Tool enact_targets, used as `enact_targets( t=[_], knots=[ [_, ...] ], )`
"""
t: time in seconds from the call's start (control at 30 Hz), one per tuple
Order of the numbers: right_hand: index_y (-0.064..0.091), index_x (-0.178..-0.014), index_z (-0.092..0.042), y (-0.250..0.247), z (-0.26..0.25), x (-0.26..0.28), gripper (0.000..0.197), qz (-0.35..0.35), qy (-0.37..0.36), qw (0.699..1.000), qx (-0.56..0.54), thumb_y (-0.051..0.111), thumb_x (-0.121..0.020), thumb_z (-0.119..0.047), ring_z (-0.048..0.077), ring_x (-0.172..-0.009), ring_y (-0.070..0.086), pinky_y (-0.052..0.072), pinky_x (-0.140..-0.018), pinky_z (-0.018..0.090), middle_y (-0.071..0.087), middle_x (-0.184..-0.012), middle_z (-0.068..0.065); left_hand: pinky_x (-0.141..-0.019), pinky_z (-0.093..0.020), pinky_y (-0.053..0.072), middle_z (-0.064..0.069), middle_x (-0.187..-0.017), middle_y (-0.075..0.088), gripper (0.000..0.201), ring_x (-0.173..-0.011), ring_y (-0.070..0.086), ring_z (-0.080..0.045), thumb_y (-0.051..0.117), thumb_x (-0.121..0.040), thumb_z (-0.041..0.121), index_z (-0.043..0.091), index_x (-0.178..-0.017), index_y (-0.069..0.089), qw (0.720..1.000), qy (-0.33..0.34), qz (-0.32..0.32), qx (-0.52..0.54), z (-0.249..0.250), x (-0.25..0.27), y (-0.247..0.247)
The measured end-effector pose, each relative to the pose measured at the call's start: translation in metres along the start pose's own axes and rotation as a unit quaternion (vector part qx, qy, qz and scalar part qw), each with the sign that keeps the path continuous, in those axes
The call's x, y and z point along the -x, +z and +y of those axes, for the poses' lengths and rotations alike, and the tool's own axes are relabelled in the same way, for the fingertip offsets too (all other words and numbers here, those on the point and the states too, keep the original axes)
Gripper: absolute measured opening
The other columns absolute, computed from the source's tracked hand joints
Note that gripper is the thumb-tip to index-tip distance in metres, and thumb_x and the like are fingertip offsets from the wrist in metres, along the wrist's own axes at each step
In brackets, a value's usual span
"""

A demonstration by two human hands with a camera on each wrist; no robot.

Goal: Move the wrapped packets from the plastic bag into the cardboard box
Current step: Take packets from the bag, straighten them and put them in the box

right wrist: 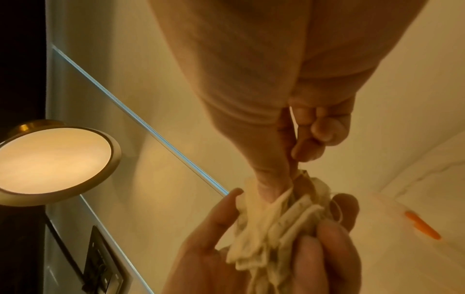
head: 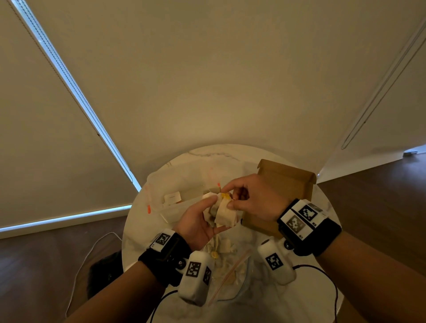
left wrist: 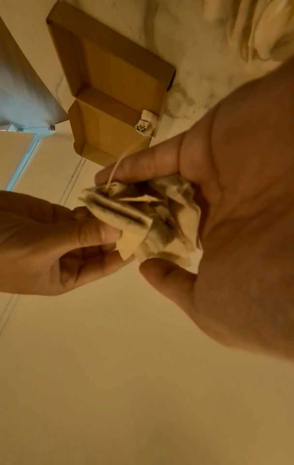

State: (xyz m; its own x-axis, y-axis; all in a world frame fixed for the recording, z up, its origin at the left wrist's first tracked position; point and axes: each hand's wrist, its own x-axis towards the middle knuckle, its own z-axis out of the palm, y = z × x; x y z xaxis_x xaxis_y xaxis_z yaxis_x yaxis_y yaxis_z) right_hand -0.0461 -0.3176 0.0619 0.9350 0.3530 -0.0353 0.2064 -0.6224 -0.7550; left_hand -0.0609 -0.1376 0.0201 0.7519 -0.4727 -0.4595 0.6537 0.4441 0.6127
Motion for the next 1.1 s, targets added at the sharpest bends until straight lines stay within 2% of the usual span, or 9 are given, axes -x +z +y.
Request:
enact_targets(
  t=[0.13,0.3,0.5,0.6,0.7,0.8,0.93,1.0,1.1],
  knots=[
    [0.066,-0.09,-0.024,0.0,0.004,-0.002,0.025,0.015,0.012,0.999,-0.032,0.081,-0.072,-0.016,0.011,-0.065,0.058,0.053,-0.067,0.037,0.064,-0.073,-0.003,-0.085,-0.042,0.056,-0.021,-0.117,0.063,0.049,-0.102,0.063,-0.036,0.057,-0.082,0.026,0.003,-0.126,0.058,1.0,0.01,0.0,-0.003,-0.001,-0.003,0.0],
    [0.07,-0.079,-0.02,0.0,0.009,0.0,0.014,0.042,0.007,0.999,-0.026,0.082,-0.073,-0.021,0.012,-0.067,0.059,0.054,-0.065,0.034,0.065,-0.078,-0.005,-0.097,-0.048,0.048,-0.018,-0.107,0.068,0.041,-0.092,0.068,-0.028,0.059,-0.082,0.027,0.003,-0.115,0.063,1.0,0.015,0.014,-0.007,-0.003,-0.01,-0.002],
    [0.071,-0.084,-0.016,-0.011,0.008,0.003,0.008,0.027,0.006,0.998,-0.059,0.078,-0.078,-0.017,0.005,-0.072,0.064,0.055,-0.069,0.023,0.07,-0.08,-0.005,-0.079,-0.044,0.06,-0.02,-0.111,0.065,0.05,-0.096,0.065,-0.032,0.063,-0.08,0.027,-0.001,-0.121,0.06,0.997,-0.003,0.072,0.007,-0.004,-0.021,-0.004],
    [0.071,-0.088,-0.015,-0.021,0.01,0.001,0.01,0.028,0.02,0.995,-0.097,0.076,-0.08,-0.014,0.003,-0.067,0.062,0.049,-0.063,0.014,0.069,-0.075,-0.002,-0.075,-0.043,0.06,-0.023,-0.118,0.063,0.038,-0.095,0.066,-0.032,0.057,-0.093,0.021,-0.002,-0.123,0.058,0.995,-0.005,0.099,0.012,-0.003,-0.031,-0.005],
    [0.074,-0.096,-0.02,-0.036,0.016,-0.002,0.017,0.055,0.019,0.989,-0.136,0.075,-0.08,-0.012,0.009,-0.072,0.065,0.053,-0.067,0.019,0.07,-0.076,-0.002,-0.074,-0.043,0.06,-0.022,-0.113,0.064,0.027,-0.093,0.066,-0.031,0.053,-0.097,0.019,0.0,-0.116,0.06,0.994,0.0,0.107,0.007,-0.001,-0.041,-0.005],
    [0.075,-0.094,-0.018,-0.053,0.034,-0.007,0.015,0.115,0.037,0.982,-0.148,0.076,-0.08,-0.013,0.014,-0.071,0.067,0.056,-0.069,0.022,0.071,-0.077,0.002,-0.076,-0.046,0.06,-0.027,-0.122,0.061,0.037,-0.104,0.063,-0.035,0.056,-0.095,0.018,-0.004,-0.125,0.055,0.993,0.003,0.119,0.017,0.001,-0.051,-0.009],
    [0.072,-0.086,-0.021,-0.057,0.095,-0.023,0.007,0.141,0.105,0.984,-0.032,0.075,-0.081,-0.021,0.016,-0.077,0.067,0.055,-0.074,0.029,0.069,-0.08,-0.004,-0.08,-0.049,0.059,-0.026,-0.118,0.063,0.036,-0.105,0.063,-0.036,0.056,-0.094,0.017,-0.005,-0.123,0.056,0.99,0.004,0.14,0.028,0.0,-0.065,-0.021],
    [0.067,-0.09,-0.022,-0.043,0.129,-0.031,0.006,0.09,0.159,0.982,0.048,0.071,-0.085,-0.023,0.012,-0.082,0.061,0.049,-0.074,0.023,0.065,-0.085,-0.007,-0.079,-0.048,0.059,-0.027,-0.118,0.063,0.032,-0.104,0.064,-0.036,0.055,-0.095,0.017,-0.004,-0.118,0.058,0.989,0.003,0.146,0.026,-0.003,-0.07,-0.027],
    [0.062,-0.086,-0.033,-0.013,0.176,-0.039,0.005,-0.004,0.216,0.967,0.137,0.066,-0.088,-0.03,0.016,-0.087,0.057,0.046,-0.082,0.029,0.061,-0.088,-0.007,-0.079,-0.048,0.058,-0.027,-0.118,0.064,0.029,-0.105,0.065,-0.037,0.055,-0.095,0.018,-0.001,-0.116,0.059,0.988,-0.002,0.152,0.02,-0.007,-0.076,-0.034]
  ],
)
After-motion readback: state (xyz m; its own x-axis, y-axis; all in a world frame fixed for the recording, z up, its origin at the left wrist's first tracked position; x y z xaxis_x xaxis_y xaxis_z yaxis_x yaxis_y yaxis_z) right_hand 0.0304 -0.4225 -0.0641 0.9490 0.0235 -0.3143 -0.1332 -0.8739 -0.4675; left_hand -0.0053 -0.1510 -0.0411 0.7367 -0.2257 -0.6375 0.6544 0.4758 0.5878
